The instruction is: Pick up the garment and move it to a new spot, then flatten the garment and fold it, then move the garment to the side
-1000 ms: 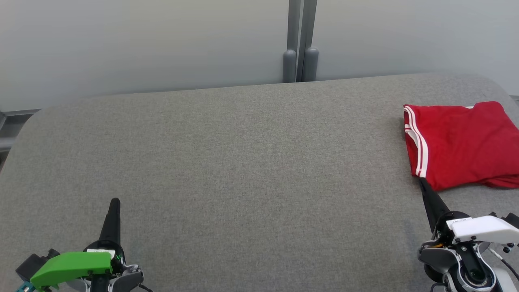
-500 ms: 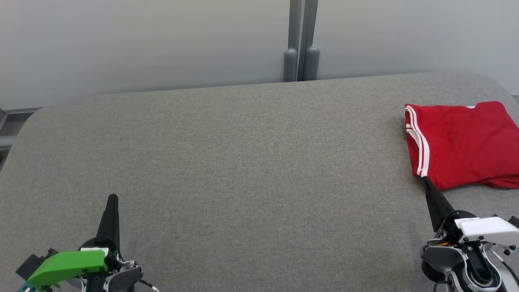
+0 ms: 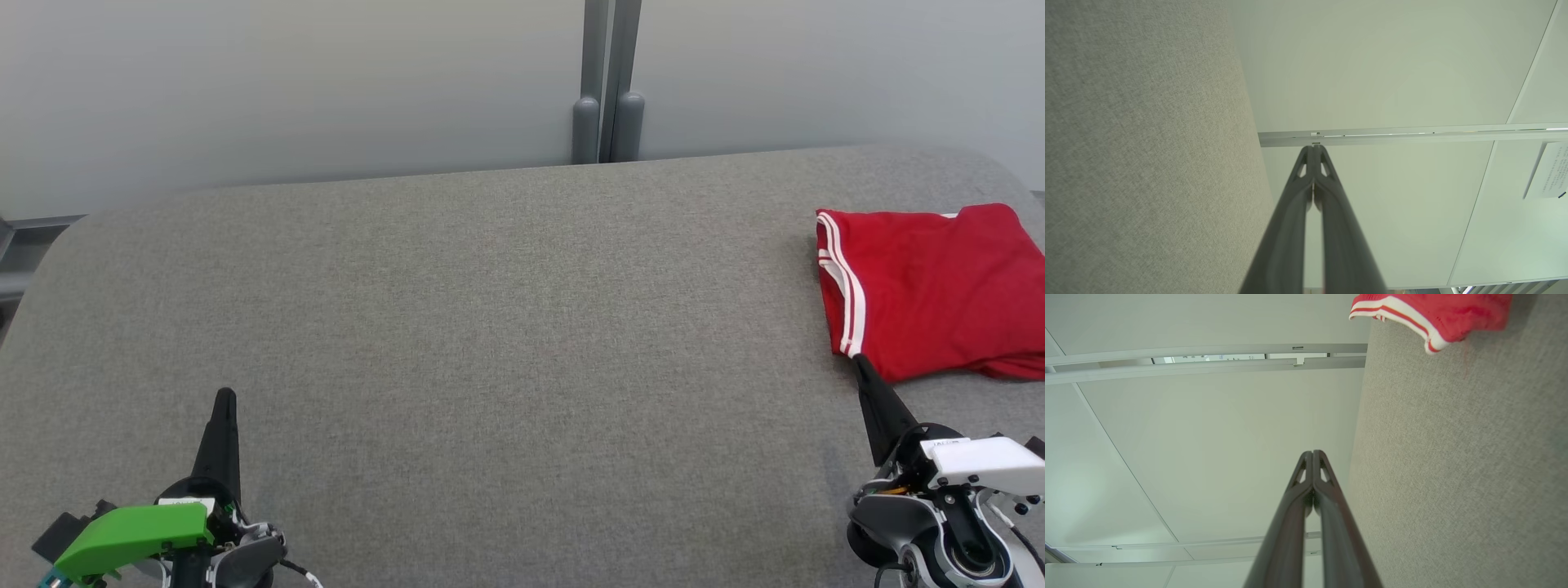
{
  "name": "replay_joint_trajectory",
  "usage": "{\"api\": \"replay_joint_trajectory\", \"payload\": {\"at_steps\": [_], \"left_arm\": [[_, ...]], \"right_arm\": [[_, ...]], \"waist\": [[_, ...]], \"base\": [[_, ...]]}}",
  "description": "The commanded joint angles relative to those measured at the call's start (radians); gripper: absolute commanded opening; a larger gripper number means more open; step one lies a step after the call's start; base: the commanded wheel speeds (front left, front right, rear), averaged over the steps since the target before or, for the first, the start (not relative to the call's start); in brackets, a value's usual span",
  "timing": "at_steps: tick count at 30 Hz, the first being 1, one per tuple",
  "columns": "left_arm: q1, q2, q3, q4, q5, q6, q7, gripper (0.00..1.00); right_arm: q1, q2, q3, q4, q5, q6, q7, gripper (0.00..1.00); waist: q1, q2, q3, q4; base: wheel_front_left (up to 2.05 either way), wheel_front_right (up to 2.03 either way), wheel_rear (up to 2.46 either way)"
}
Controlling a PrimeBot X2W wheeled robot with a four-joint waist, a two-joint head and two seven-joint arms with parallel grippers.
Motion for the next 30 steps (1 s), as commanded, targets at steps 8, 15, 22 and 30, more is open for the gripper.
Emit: {"api": "replay_joint_trajectory", "payload": {"at_steps": [8, 15, 22, 30], "left_arm": [[-0.013, -0.001, 0.003, -0.001, -0.002, -0.002, 0.001, 0.00], [-0.013, -0.001, 0.004, -0.001, -0.001, -0.002, 0.002, 0.00], [-0.013, -0.001, 0.004, -0.001, -0.001, -0.002, 0.002, 0.00], [-0.013, -0.002, 0.004, -0.001, 0.000, -0.002, 0.003, 0.00]], "right_arm": [[-0.011, -0.003, -0.003, 0.002, 0.004, 0.000, 0.004, 0.00], [-0.011, -0.003, -0.003, 0.002, 0.004, 0.000, 0.004, 0.00], [-0.011, -0.003, -0.003, 0.002, 0.004, 0.000, 0.004, 0.00], [-0.011, -0.002, -0.004, 0.002, 0.004, 0.000, 0.004, 0.00]], "waist": [[0.0000, 0.0000, 0.000, 0.000], [0.0000, 0.0000, 0.000, 0.000], [0.0000, 0.0000, 0.000, 0.000], [0.0000, 0.0000, 0.000, 0.000]], "base": [[0.00, 0.00, 0.00], [0.00, 0.00, 0.00], [0.00, 0.00, 0.00], [0.00, 0.00, 0.00]]}}
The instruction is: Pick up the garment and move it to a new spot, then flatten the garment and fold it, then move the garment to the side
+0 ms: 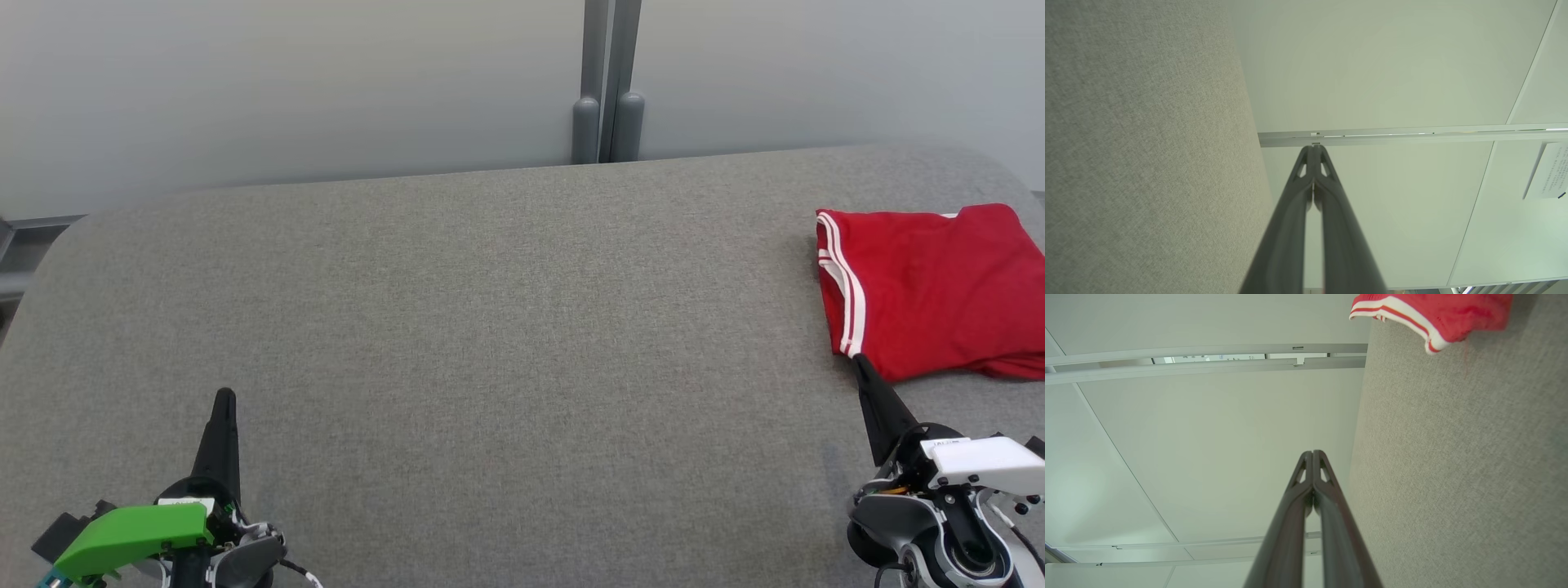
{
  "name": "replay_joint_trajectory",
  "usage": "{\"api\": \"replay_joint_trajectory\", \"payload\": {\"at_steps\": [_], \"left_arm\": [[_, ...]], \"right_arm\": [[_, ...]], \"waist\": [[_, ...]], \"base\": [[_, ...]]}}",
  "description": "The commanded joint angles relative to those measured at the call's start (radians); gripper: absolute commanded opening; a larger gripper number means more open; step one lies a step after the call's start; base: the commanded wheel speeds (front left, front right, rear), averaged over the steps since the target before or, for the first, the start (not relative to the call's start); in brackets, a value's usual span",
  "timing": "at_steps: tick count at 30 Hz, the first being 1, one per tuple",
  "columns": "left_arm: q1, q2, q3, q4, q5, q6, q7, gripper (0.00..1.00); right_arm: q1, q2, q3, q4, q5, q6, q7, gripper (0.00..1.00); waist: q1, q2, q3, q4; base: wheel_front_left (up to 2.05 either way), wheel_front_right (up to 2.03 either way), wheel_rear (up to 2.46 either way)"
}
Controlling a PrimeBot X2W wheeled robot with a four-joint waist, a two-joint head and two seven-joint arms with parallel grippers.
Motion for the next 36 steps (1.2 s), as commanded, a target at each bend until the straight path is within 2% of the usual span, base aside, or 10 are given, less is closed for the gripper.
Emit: {"api": "replay_joint_trajectory", "payload": {"at_steps": [1, 36], "left_arm": [[-0.013, -0.001, 0.003, -0.001, 0.000, -0.002, 0.002, 0.00], [-0.013, -0.002, 0.004, -0.001, 0.002, -0.002, 0.003, 0.00]], "right_arm": [[-0.010, -0.003, -0.003, 0.002, 0.004, 0.000, 0.003, 0.00], [-0.010, -0.002, -0.003, 0.002, 0.003, 0.000, 0.004, 0.00]], "waist": [[0.0000, 0.0000, 0.000, 0.000], [0.0000, 0.0000, 0.000, 0.000]], "base": [[0.00, 0.00, 0.00], [0.00, 0.00, 0.00]]}}
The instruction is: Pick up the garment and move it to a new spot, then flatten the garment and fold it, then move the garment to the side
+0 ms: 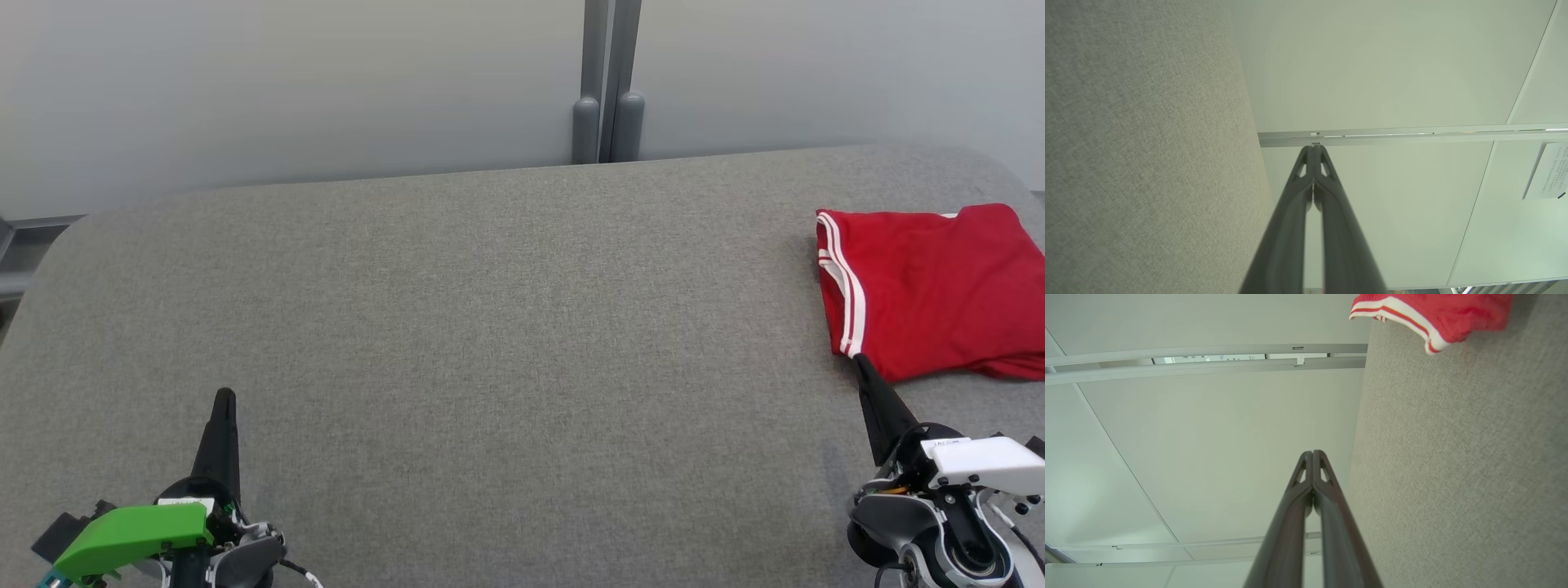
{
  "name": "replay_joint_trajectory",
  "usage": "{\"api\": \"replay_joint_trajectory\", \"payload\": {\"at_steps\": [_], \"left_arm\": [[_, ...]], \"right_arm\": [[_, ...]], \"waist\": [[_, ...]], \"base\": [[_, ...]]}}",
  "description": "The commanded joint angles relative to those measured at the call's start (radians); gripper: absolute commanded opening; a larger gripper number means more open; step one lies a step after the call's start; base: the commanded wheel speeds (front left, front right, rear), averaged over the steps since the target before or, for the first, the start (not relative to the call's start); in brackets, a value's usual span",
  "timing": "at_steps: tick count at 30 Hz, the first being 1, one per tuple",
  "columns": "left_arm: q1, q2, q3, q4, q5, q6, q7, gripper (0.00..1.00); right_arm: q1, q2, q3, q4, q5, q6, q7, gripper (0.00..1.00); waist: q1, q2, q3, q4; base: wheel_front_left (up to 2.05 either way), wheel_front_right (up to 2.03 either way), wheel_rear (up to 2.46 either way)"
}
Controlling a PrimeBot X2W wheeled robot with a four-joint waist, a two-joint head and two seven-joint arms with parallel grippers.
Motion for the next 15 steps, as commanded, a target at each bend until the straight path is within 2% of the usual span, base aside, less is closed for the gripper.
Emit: {"api": "replay_joint_trajectory", "payload": {"at_steps": [1, 15], "left_arm": [[-0.013, -0.001, 0.003, -0.001, 0.002, -0.002, 0.002, 0.00], [-0.013, -0.002, 0.004, -0.001, 0.002, -0.002, 0.003, 0.00]], "right_arm": [[-0.010, -0.002, -0.003, 0.002, 0.003, 0.000, 0.004, 0.00], [-0.010, -0.002, -0.003, 0.002, 0.003, 0.000, 0.004, 0.00]], "waist": [[0.0000, 0.0000, 0.000, 0.000], [0.0000, 0.0000, 0.000, 0.000]], "base": [[0.00, 0.00, 0.00], [0.00, 0.00, 0.00]]}}
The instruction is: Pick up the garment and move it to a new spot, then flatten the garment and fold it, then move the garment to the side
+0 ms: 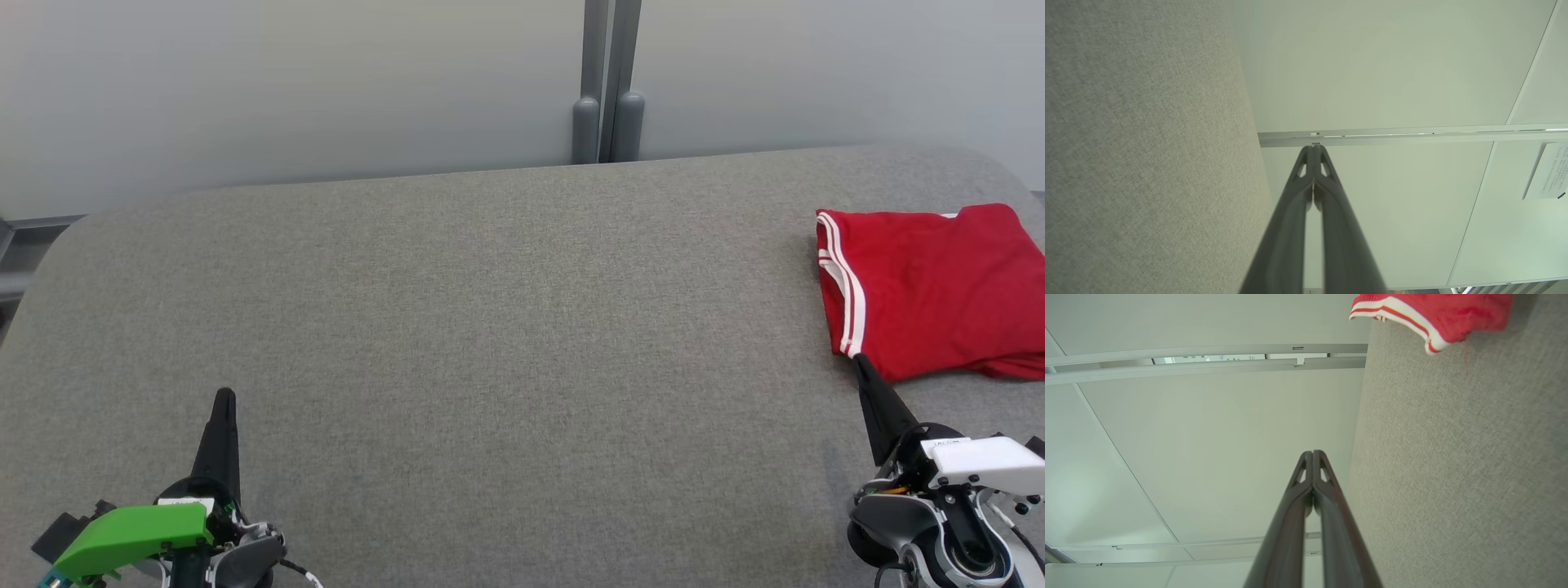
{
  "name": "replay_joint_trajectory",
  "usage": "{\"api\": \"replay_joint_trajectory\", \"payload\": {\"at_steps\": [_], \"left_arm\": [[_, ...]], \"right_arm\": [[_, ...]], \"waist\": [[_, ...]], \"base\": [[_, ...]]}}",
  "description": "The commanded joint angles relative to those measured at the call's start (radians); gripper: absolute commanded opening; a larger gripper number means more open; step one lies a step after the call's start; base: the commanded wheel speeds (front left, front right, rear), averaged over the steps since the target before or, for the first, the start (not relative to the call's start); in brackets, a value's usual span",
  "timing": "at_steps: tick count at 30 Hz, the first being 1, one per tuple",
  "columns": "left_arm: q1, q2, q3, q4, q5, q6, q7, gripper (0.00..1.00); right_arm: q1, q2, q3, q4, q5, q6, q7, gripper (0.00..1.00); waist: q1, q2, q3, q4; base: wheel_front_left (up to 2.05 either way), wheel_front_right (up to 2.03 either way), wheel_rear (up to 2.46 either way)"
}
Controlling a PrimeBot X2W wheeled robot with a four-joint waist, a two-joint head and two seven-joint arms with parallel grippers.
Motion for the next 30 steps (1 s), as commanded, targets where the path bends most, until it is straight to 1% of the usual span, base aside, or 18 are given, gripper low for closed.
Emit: {"api": "replay_joint_trajectory", "payload": {"at_steps": [1, 30], "left_arm": [[-0.013, -0.001, 0.003, -0.001, 0.002, -0.002, 0.003, 0.00], [-0.013, -0.002, 0.004, -0.001, 0.003, -0.002, 0.004, 0.00]], "right_arm": [[-0.010, -0.002, -0.003, 0.002, 0.003, 0.000, 0.004, 0.00], [-0.010, -0.002, -0.003, 0.002, 0.002, 0.000, 0.004, 0.00]], "waist": [[0.0000, -0.0001, 0.000, 0.000], [0.0000, -0.0001, 0.000, 0.000]], "base": [[0.00, 0.00, 0.00], [0.00, 0.00, 0.00]]}}
